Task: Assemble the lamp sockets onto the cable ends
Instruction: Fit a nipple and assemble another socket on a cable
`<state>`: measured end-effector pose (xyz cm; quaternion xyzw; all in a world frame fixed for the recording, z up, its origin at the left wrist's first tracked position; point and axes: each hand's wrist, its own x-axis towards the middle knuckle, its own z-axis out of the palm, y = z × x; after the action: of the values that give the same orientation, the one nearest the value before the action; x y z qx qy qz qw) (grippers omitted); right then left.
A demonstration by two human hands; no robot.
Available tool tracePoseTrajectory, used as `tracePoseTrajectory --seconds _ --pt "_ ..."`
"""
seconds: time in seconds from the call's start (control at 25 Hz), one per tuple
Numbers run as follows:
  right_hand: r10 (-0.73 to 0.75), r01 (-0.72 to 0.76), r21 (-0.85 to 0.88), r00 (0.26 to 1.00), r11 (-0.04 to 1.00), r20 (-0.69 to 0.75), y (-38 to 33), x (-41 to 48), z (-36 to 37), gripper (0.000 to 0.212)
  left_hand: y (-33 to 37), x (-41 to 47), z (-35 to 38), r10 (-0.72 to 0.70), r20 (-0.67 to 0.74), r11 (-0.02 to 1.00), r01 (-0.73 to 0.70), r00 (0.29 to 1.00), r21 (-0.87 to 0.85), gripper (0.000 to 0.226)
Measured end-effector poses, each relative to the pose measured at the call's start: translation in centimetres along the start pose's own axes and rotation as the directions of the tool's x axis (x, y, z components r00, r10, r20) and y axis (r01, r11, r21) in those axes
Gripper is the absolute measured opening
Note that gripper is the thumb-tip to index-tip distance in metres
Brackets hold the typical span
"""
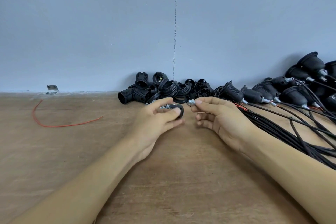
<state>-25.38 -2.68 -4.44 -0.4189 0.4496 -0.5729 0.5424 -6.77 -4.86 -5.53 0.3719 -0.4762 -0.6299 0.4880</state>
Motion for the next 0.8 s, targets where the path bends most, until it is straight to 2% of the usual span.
tracePoseTrajectory --seconds 0.04,0.08,0.16,0.36,0.56,0.8 --pt "-0.044 0.044 -0.038 0.999 0.998 0.001 0.1 -0.2 0.0 0.010 0.3 0.0 -0.1 -0.048 0.022 0.984 0.051 0.999 -0.170 0.033" --pt "-0.087 0.088 -0.079 0.996 0.993 0.019 0.2 -0.3 0.0 0.011 0.5 0.0 -0.2 -0.080 0.056 0.958 0.092 0.995 -0.270 0.029" --pt "-0.162 0.172 -0.167 0.984 0.971 0.072 0.5 -0.8 0.3 0.011 0.6 -0.2 -0.3 -0.116 0.124 0.922 0.153 0.986 -0.356 0.027" --pt "-0.307 0.324 -0.376 0.946 0.868 0.106 0.7 -1.3 0.8 0.009 0.1 -0.4 -0.2 -0.140 0.138 0.937 0.176 0.981 -0.301 0.017" --pt "-0.447 0.425 -0.534 0.889 0.730 0.097 0.9 -1.8 1.0 0.010 -0.1 -0.2 -0.3 -0.094 0.135 0.951 0.129 0.986 -0.280 0.045" --pt "-0.522 0.473 -0.620 0.845 0.626 0.117 0.7 -2.1 1.1 0.015 -0.2 -0.3 -0.2 -0.074 0.116 0.965 0.101 0.990 -0.242 0.036"
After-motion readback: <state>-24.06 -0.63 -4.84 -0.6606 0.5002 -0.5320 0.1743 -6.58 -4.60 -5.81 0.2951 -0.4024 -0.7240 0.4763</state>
